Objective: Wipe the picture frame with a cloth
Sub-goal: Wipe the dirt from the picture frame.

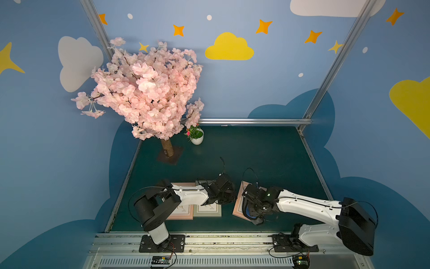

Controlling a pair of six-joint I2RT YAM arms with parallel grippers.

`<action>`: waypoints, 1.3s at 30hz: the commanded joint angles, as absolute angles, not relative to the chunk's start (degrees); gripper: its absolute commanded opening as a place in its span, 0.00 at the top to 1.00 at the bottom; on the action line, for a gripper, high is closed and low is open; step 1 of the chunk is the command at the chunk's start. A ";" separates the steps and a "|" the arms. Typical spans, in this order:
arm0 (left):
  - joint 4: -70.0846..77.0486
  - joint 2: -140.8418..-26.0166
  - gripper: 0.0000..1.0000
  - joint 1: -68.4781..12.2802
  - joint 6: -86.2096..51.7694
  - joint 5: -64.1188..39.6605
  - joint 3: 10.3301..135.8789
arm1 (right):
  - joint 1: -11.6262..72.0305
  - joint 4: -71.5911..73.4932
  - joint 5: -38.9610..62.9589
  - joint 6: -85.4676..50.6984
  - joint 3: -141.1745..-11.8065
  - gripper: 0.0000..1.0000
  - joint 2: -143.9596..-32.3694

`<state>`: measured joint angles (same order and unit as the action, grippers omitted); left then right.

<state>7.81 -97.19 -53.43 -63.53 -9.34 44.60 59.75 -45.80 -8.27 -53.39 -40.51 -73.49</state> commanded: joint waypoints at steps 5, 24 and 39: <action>0.57 -99.98 0.95 -54.14 -63.28 -9.31 42.03 | 60.73 -53.11 -8.89 -59.06 -36.56 1.00 -69.41; 4.77 -98.33 0.75 -55.31 -59.00 -11.81 42.17 | 46.02 -35.67 -8.73 -59.02 -26.30 1.00 -55.63; 3.08 -94.93 0.75 -55.81 -60.40 -9.40 40.38 | 42.97 -15.49 -0.72 -55.00 -24.19 1.00 -67.47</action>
<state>6.37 -94.96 -54.92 -59.99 -10.11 41.56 42.48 -26.17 -7.94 -56.40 -28.10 -62.83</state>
